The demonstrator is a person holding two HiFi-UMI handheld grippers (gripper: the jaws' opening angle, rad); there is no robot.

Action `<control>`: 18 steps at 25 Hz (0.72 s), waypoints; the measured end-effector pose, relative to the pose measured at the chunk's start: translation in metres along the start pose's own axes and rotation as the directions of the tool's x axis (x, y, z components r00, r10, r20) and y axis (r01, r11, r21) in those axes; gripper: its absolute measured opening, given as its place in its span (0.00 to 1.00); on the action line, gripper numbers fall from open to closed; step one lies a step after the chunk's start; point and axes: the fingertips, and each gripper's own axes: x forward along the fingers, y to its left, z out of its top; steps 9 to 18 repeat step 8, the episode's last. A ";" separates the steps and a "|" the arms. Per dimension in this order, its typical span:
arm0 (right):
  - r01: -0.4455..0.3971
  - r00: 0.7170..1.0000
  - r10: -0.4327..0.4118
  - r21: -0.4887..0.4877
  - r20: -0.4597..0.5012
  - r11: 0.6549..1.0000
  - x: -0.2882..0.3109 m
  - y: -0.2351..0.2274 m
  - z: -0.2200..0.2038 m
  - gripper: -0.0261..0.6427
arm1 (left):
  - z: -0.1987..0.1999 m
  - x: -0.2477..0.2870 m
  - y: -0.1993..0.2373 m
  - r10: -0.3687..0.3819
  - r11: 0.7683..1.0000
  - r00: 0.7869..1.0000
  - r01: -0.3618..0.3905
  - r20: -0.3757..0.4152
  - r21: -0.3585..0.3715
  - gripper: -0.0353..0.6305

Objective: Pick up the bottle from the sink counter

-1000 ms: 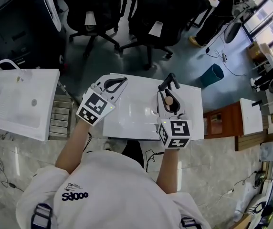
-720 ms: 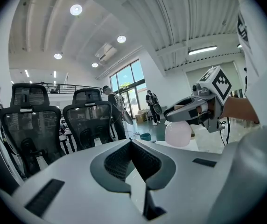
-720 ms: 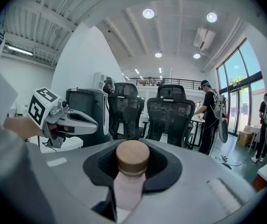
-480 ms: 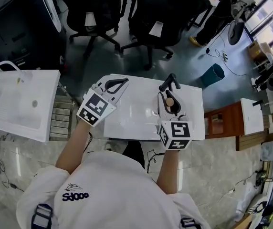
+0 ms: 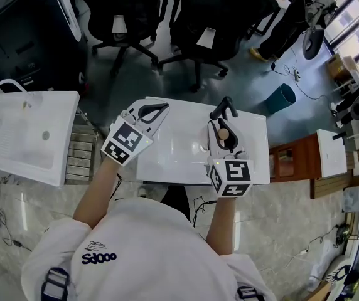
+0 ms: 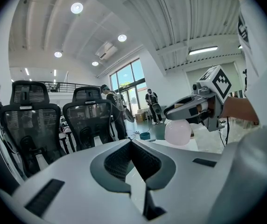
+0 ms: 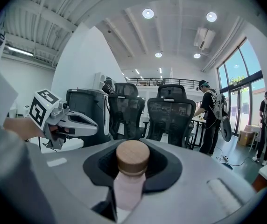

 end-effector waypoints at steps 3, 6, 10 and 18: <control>0.000 1.000 0.000 0.004 -0.001 1.000 0.003 -0.001 -0.002 0.19 | -0.002 0.002 0.001 -0.003 1.000 1.000 0.003 -0.004 -0.001 0.05; 0.001 1.000 -0.001 0.008 -0.002 1.000 0.004 -0.003 -0.002 0.19 | -0.003 0.005 0.001 -0.006 1.000 1.000 0.006 -0.007 -0.004 0.05; 0.002 1.000 -0.002 0.009 -0.001 1.000 0.003 -0.005 -0.002 0.19 | -0.003 0.006 0.000 -0.007 1.000 1.000 0.007 -0.009 -0.006 0.06; 0.002 1.000 -0.002 0.009 -0.001 1.000 0.003 -0.005 -0.002 0.19 | -0.003 0.006 0.000 -0.007 1.000 1.000 0.007 -0.009 -0.006 0.06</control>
